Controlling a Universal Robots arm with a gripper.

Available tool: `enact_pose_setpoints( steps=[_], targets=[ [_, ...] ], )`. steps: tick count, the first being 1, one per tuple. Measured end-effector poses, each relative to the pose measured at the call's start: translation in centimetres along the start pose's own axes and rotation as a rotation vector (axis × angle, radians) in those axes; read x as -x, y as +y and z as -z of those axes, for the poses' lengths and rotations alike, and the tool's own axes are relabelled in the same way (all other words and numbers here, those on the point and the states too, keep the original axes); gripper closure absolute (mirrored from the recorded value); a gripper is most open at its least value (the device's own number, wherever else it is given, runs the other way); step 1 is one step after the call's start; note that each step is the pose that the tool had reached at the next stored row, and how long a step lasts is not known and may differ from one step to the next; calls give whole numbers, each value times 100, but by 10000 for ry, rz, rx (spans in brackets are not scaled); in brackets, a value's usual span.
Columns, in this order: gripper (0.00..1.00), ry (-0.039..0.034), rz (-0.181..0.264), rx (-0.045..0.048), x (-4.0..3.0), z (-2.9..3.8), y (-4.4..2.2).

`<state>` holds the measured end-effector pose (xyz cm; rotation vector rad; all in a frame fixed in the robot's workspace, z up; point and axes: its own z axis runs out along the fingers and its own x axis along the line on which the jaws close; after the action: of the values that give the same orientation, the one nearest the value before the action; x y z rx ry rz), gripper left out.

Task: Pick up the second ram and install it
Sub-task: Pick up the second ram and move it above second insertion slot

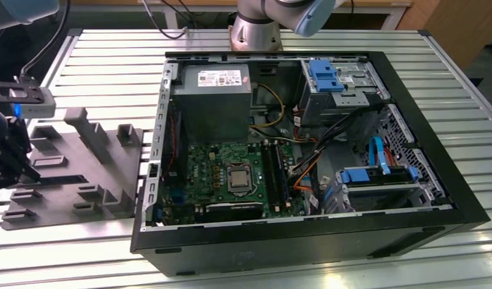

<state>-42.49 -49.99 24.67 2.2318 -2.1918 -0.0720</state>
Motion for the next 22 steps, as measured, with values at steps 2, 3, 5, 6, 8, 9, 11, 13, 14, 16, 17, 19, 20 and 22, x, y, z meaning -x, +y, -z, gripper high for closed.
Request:
enact_pose_setpoints(
  steps=[2,3,5,6,8,9,11,13,14,16,17,19,20,22],
  targets=[
    [88,0,0,0,0,9,1],
    [88,0,0,0,0,14,1],
    [88,0,0,0,1,21,1],
    [88,0,0,0,1,25,1],
    [88,1,-1,2,1,35,2],
    [88,1,0,2,1,41,2],
    [88,0,0,0,1,53,2],
    [88,1,0,1,2,67,3],
    [88,0,0,1,2,73,3],
    [88,0,0,0,2,85,4],
    [88,0,0,0,2,91,4],
    [88,0,0,0,3,106,5],
    [88,0,0,0,3,113,5],
    [88,0,0,1,3,129,6]
  ],
)
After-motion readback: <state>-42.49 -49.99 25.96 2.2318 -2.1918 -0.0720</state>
